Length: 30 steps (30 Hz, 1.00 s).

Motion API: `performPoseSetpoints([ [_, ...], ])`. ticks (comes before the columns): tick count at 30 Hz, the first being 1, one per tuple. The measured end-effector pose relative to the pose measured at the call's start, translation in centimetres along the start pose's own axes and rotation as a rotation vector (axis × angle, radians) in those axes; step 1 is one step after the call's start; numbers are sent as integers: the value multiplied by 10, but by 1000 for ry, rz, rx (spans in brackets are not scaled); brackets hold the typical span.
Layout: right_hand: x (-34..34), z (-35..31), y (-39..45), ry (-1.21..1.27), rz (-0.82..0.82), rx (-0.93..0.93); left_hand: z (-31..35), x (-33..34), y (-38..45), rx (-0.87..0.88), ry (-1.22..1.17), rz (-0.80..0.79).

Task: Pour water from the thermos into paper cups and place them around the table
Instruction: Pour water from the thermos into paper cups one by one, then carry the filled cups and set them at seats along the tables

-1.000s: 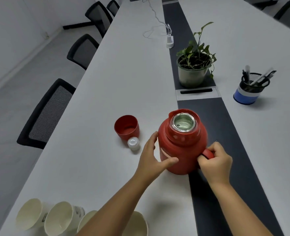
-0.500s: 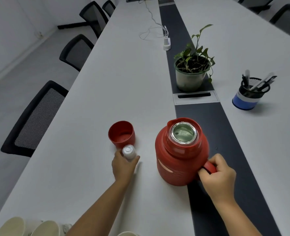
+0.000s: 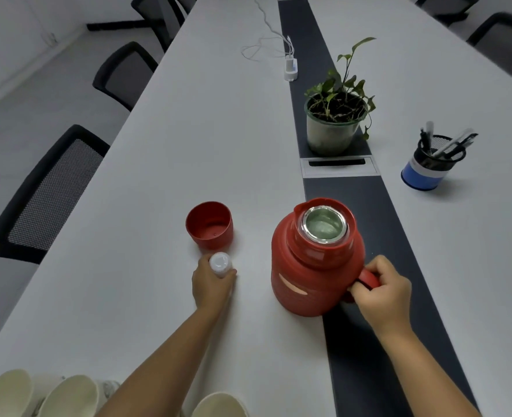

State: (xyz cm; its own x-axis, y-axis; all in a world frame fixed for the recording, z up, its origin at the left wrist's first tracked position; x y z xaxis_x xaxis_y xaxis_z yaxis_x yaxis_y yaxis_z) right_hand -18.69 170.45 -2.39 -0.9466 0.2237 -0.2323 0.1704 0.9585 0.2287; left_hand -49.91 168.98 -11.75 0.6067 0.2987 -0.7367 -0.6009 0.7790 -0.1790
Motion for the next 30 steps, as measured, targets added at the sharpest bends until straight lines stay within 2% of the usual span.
performPoseSetpoints([
  [6, 0, -3, -1, -49, -113, 41, 5, -9, -10, 60, 53, -77],
  [9, -19, 2, -28, -25, 20, 109, 8, -27, -33, 118, 102, -97],
  [11, -31, -2, -58, -33, 131, 71, 6, -47, -56, 184, 95, -100],
  [13, -26, -5, -91, -46, 114, 45, -2, -70, -84, 224, 74, -103],
  [19, 60, 7, -178, 51, -445, 225, -44, -146, -151, 217, -96, 68],
  [24, 86, 2, -225, 89, -674, 201, -94, -183, -205, 225, -108, 253],
  [27, 96, 5, -270, 40, -899, 195, -133, -192, -243, 202, -44, 381],
  [29, 104, 6, -296, -2, -1011, 237, -157, -186, -264, 155, -23, 395],
  [30, 108, 6, -303, -16, -1022, 258, -170, -179, -269, 76, -47, 356],
])
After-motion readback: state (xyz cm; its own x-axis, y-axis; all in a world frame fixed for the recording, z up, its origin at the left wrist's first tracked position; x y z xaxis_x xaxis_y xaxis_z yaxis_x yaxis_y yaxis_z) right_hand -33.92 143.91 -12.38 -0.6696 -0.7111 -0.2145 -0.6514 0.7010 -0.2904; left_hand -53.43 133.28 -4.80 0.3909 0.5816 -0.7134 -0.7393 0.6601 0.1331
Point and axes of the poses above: each hand's wrist, its own y-axis towards the middle knuckle, its own x-axis out of the palm, z = x × y, the point moved 9 cm from there along y, towards the middle knuckle, and after that the axes turned 12 degrees about y, right-handed, at the moved point
